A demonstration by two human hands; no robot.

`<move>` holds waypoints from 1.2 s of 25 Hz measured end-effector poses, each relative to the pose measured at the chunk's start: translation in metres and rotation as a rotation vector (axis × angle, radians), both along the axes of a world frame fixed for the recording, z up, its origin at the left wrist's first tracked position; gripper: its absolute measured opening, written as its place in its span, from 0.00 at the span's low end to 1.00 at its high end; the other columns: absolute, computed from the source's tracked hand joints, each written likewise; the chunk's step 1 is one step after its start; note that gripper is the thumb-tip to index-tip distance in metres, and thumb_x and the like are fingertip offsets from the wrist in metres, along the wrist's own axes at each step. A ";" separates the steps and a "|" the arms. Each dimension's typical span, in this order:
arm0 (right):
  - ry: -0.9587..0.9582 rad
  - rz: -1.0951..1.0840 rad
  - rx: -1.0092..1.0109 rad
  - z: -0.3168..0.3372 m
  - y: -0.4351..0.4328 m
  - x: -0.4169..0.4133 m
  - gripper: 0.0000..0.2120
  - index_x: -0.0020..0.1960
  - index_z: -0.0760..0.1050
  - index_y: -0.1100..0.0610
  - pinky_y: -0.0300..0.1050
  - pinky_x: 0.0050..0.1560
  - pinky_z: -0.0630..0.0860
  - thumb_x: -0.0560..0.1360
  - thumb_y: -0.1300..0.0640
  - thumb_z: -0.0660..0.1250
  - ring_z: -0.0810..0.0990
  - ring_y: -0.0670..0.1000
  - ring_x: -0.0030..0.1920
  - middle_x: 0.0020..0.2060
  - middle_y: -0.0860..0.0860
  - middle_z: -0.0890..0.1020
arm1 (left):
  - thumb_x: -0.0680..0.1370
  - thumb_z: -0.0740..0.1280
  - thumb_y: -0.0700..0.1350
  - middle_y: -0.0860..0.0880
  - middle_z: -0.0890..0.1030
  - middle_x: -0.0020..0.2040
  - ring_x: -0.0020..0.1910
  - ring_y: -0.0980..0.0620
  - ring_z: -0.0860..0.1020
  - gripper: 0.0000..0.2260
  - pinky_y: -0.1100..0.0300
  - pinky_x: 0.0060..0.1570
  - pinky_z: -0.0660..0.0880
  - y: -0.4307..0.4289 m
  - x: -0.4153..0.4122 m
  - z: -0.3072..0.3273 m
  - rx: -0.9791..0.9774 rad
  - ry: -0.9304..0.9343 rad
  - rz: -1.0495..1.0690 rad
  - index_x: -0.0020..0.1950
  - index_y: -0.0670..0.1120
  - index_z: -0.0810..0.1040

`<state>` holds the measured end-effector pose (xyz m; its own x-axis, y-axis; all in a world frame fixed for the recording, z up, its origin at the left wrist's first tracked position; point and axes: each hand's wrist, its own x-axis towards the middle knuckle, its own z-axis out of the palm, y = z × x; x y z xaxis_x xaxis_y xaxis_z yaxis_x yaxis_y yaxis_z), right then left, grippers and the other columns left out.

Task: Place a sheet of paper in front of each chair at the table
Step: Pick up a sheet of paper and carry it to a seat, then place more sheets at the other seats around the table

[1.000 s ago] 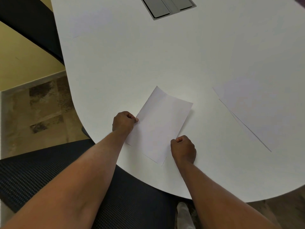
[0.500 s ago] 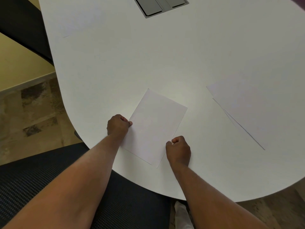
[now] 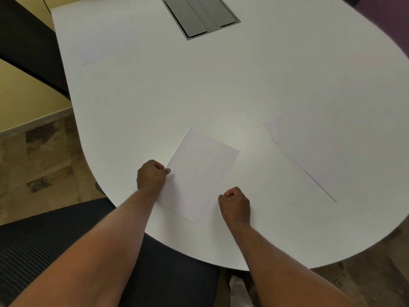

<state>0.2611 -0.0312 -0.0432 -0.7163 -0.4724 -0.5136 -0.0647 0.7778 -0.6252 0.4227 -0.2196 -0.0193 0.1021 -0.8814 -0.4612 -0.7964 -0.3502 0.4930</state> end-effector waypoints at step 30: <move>0.599 0.908 -0.011 0.134 0.139 -0.159 0.35 0.81 0.50 0.52 0.58 0.79 0.42 0.79 0.42 0.56 0.46 0.51 0.81 0.81 0.51 0.51 | 0.82 0.57 0.60 0.49 0.58 0.82 0.82 0.49 0.54 0.29 0.49 0.80 0.51 0.259 -0.132 0.134 -0.278 -0.282 -0.657 0.81 0.50 0.59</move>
<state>0.1018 0.1074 0.0906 -0.2304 -0.9545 -0.1894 -0.9094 0.2805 -0.3072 0.2904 0.0398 0.1144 -0.4022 -0.8813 -0.2483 -0.9068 0.3459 0.2411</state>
